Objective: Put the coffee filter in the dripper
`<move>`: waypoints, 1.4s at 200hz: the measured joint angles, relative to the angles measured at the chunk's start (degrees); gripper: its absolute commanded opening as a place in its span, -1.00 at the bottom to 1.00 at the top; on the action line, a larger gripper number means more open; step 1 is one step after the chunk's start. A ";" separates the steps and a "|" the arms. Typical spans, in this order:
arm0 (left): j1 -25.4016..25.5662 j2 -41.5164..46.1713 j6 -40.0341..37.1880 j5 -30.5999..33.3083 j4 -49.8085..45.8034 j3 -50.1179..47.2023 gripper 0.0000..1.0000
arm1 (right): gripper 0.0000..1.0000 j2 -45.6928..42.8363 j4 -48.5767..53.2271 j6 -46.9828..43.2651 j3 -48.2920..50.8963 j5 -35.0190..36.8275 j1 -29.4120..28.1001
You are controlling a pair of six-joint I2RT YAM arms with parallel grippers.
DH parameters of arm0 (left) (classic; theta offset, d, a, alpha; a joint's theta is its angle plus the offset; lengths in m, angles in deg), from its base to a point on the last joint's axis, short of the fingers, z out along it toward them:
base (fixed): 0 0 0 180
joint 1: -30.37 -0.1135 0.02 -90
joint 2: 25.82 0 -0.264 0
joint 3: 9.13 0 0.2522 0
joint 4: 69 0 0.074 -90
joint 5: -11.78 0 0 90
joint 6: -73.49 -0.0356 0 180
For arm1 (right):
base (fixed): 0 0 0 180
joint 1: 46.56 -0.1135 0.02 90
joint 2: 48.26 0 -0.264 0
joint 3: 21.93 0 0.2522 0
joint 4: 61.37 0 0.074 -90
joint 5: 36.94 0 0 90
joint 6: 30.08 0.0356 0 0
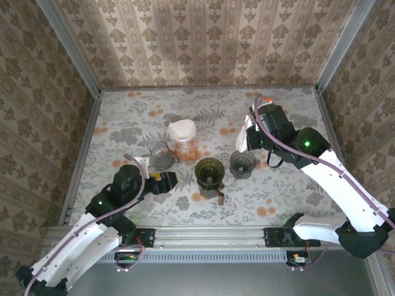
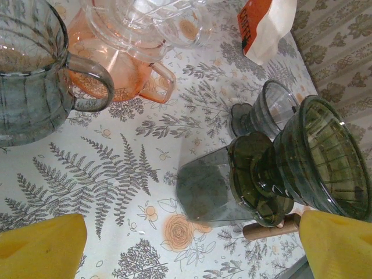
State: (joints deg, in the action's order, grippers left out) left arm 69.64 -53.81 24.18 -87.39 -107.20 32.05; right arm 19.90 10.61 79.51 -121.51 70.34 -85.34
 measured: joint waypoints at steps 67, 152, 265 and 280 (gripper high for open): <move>0.00 -0.09 -1.38 -0.48 -0.24 0.44 0.91 | -1.00 5.57 18.47 5.53 -14.29 -17.16 -5.90; -0.04 -0.17 -1.75 -2.47 0.31 0.42 0.91 | -1.00 17.07 24.92 7.65 -18.45 -32.33 -6.01; -0.33 -0.17 -1.75 -4.83 1.73 -0.48 0.91 | -1.00 27.98 29.22 7.63 -25.07 -27.47 -4.70; -0.37 -0.17 -1.75 -5.03 1.92 -0.76 0.91 | -1.00 29.24 29.24 7.63 -25.38 -26.84 -4.70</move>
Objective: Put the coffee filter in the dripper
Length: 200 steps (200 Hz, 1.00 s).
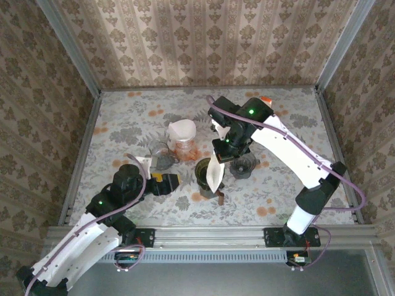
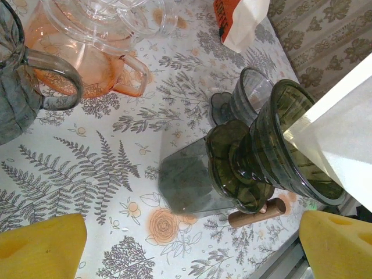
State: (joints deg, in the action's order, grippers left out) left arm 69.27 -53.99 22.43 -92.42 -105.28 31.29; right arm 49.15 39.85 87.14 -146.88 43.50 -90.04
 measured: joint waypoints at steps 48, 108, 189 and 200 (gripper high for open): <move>0.00 0.00 0.00 -0.59 0.31 -0.20 0.91 | -1.00 2.75 -0.24 -0.22 -0.26 1.90 0.00; 0.00 -0.24 0.02 -0.83 1.75 -0.61 0.91 | -1.00 3.98 -1.11 -0.39 0.31 5.03 -1.01; 0.00 -3.76 0.04 -2.16 5.92 -0.76 0.91 | -1.00 4.35 -4.61 -0.24 3.96 6.45 -2.12; 0.00 -4.44 0.09 -2.64 7.28 -0.76 0.80 | -1.00 4.35 -4.85 -0.24 4.09 6.67 -2.16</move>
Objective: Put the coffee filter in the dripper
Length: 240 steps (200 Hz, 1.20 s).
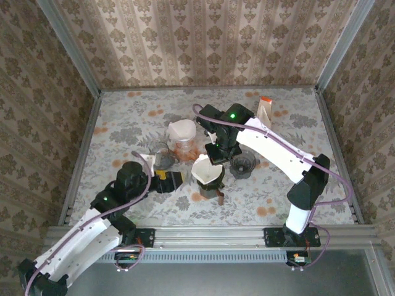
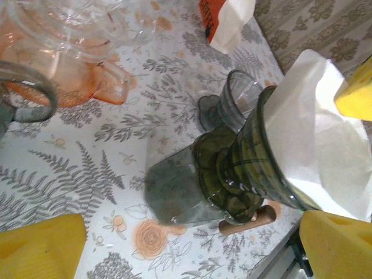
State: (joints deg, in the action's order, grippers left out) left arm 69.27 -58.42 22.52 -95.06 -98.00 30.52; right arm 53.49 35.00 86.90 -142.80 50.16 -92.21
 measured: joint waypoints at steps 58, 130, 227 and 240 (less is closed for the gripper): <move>0.28 -7.28 0.33 -4.98 9.25 1.99 0.70 | -1.00 0.00 -0.94 0.00 1.86 1.05 0.00; 3.85 -11.82 -1.55 -5.90 11.58 3.50 0.38 | -1.00 -0.02 -1.92 0.00 2.49 1.20 0.00; 4.33 -14.84 -1.84 -5.88 11.50 3.52 0.22 | -0.71 -1.27 -4.26 0.04 3.48 1.22 0.00; 4.33 -15.26 -1.81 -5.88 11.47 3.52 0.22 | -0.45 -2.23 -5.11 0.07 3.80 1.25 0.00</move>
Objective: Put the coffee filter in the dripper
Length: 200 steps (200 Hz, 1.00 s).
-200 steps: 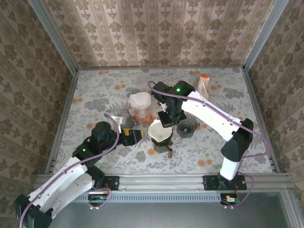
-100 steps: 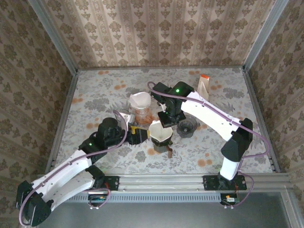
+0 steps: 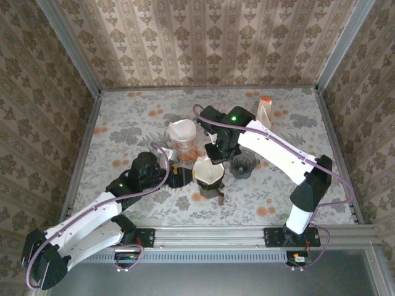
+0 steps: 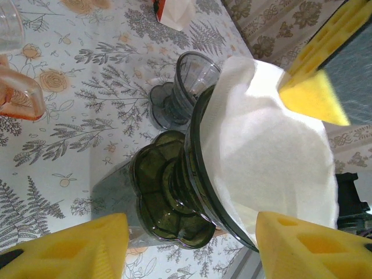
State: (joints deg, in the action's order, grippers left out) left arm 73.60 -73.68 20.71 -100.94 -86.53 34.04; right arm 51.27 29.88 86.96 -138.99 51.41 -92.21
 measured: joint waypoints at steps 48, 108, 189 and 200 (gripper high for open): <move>0.31 -0.83 0.00 0.02 0.02 0.11 0.22 | -0.06 -7.15 -5.01 0.52 4.81 0.66 0.00; 0.42 -1.25 0.00 0.24 -0.48 0.94 0.23 | -0.31 -17.42 -16.06 -4.07 16.98 6.88 -0.42; 0.74 -1.73 0.00 0.70 -0.70 1.77 0.23 | -0.64 -15.13 -20.52 -7.80 21.64 7.93 -0.63; 0.74 -2.14 0.00 0.68 -0.68 1.77 0.22 | -0.67 -15.13 -20.61 -7.85 21.92 7.93 -0.66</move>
State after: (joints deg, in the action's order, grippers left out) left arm 74.34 -75.82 20.71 -100.26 -87.21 35.81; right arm 36.14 9.27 79.12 -117.07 59.34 -92.86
